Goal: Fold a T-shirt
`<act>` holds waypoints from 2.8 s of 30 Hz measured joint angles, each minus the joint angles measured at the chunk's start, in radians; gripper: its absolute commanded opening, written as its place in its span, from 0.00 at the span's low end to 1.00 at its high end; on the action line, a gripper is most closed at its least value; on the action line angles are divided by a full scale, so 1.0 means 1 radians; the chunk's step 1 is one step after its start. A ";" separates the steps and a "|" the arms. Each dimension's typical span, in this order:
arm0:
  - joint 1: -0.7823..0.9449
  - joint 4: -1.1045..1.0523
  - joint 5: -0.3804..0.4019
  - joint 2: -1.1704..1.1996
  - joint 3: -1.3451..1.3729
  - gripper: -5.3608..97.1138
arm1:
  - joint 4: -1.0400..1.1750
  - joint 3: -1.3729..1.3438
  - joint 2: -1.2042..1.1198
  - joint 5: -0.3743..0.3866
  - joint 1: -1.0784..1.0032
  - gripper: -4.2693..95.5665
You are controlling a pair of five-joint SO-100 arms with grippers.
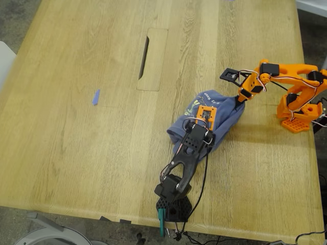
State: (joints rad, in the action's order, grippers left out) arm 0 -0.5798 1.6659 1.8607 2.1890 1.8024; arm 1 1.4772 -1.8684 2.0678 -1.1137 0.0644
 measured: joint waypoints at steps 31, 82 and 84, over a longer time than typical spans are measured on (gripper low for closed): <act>-0.127 -0.311 -0.021 0.121 0.448 0.33 | -0.282 -0.522 0.261 0.009 0.055 0.28; -0.316 0.149 0.235 0.281 0.460 0.87 | 0.135 -0.379 0.295 0.034 0.008 0.35; -0.318 0.149 0.235 0.281 0.460 0.87 | 0.184 -0.347 0.296 0.034 0.018 0.35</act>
State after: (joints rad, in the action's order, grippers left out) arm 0 -0.8974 1.8147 2.0954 2.4697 2.2626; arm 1 1.6613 -2.2151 2.3639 -1.0799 0.0828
